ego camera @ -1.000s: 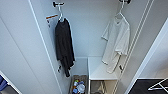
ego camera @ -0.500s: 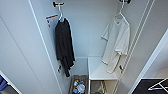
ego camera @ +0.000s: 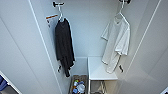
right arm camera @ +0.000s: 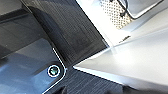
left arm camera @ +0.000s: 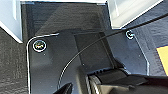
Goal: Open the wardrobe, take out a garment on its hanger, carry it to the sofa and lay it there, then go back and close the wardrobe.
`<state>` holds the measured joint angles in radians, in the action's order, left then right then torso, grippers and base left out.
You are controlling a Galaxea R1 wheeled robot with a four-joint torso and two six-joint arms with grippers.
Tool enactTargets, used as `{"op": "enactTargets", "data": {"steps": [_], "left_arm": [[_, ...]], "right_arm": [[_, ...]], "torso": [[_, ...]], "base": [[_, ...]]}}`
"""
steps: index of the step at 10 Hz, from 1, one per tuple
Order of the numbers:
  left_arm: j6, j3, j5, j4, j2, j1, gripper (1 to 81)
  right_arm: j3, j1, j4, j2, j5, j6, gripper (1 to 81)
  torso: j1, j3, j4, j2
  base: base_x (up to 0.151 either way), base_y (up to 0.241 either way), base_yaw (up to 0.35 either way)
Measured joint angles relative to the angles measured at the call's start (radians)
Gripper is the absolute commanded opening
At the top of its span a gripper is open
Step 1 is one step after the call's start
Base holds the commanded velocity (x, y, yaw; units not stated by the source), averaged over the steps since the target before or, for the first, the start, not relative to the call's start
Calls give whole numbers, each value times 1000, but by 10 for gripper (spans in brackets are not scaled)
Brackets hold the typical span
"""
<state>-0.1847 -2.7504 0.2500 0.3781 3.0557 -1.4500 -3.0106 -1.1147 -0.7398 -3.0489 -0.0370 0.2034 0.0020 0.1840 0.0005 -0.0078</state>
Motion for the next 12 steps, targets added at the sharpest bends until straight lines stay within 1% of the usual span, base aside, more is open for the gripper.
{"op": "enactTargets", "data": {"steps": [2, 3, 5, 7, 10, 11, 12], "left_arm": [[0, 1, 5, 0, -3, 1, 811], [-1, 1, 8, -1, -3, 1, 811], [-2, 1, 11, -1, -9, 1, 811], [-2, 1, 11, -1, -9, 0, 811], [-3, 1, 3, -1, -15, 0, 811], [-3, 1, 3, -1, -22, 1, 811], [-3, 0, -6, -1, -23, 1, 811]], "right_arm": [[-6, -2, 95, 18, -6, 0, 811], [6, -2, 166, 7, 16, 4, 811], [32, -42, 321, -8, 29, 4, 811], [68, -101, 471, 34, 14, 4, 811], [171, -149, 670, 64, 31, 4, 811], [203, -186, 719, 67, 40, 4, 811], [224, -226, 743, 71, 41, 4, 811]], "torso": [[0, 0, 0, 0], [0, 0, 0, 0], [0, 0, 0, 0], [0, 0, 0, 0], [0, 0, 0, 0], [0, 0, 0, 0], [0, 0, 0, 0]], "base": [[0, 0, 0], [0, 0, 0], [0, 0, 0], [0, 0, 0], [0, 0, 0], [0, 0, 0], [0, 0, 0]]}}
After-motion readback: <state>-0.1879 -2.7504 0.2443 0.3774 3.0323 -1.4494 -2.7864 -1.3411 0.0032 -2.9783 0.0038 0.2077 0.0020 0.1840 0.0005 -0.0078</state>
